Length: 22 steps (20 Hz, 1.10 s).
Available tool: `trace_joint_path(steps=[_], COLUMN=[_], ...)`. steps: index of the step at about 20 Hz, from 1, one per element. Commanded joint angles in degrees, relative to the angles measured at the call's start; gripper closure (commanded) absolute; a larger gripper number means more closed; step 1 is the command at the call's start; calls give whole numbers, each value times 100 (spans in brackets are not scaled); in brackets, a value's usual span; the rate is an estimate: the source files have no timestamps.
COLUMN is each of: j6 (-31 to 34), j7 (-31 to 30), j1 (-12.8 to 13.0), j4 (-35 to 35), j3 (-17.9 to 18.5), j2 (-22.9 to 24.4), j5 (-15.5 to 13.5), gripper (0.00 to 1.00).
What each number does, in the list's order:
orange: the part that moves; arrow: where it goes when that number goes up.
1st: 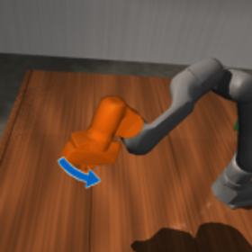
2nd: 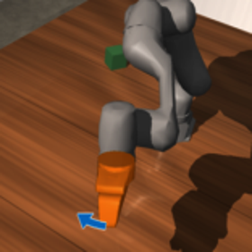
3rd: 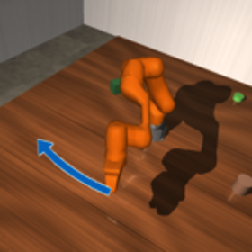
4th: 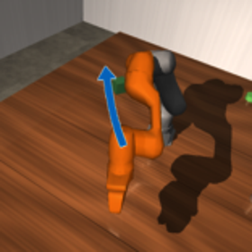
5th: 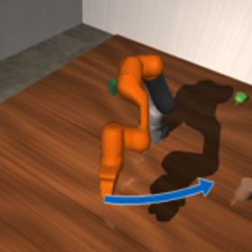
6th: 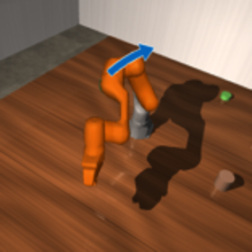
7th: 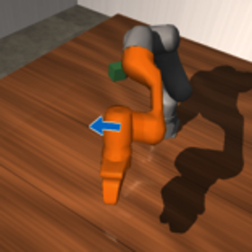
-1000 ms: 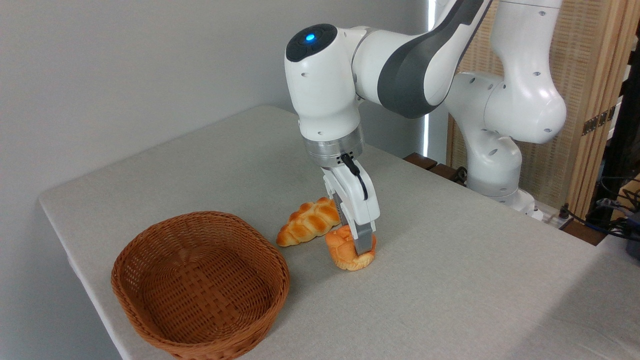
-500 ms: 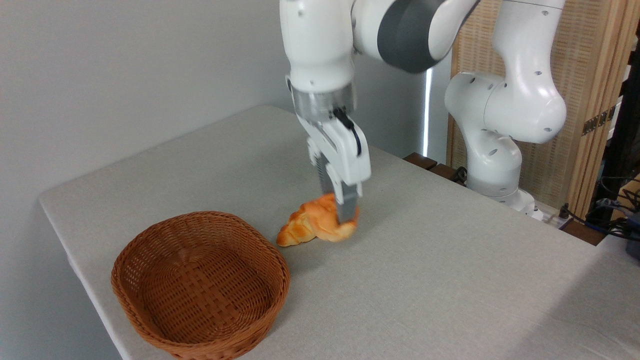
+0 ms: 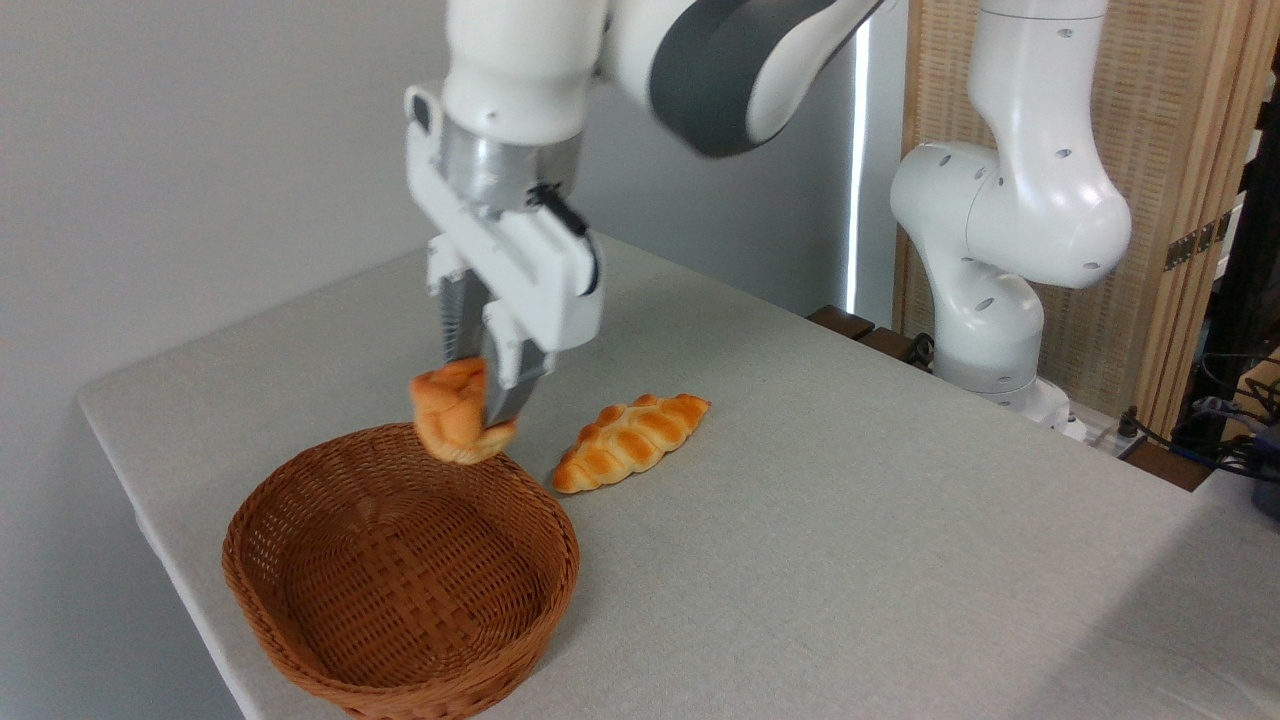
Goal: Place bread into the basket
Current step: 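Lift the bun and carry it over the wicker basket, then lower the bun into the basket and open the gripper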
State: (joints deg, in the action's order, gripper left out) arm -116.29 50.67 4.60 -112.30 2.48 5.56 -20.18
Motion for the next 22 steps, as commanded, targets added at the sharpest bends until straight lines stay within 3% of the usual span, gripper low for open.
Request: trace_joint_path(steps=[1,5,11,15,17,22], j6=[-622,-1159,-1457,-1537,-1537,-1537], j7=[-592,-778,-822,-822,-822,-822], j1=[418,585,612,612,612,612], j4=[147,147,147,147,147,147], j3=[-2,-37,-46,-46,-46,-37], j2=[-414,-679,-732,-741,-741,-732], j5=[-74,-126,-179,-337,-346,-346], gripper=[45,41,21,16,6,4])
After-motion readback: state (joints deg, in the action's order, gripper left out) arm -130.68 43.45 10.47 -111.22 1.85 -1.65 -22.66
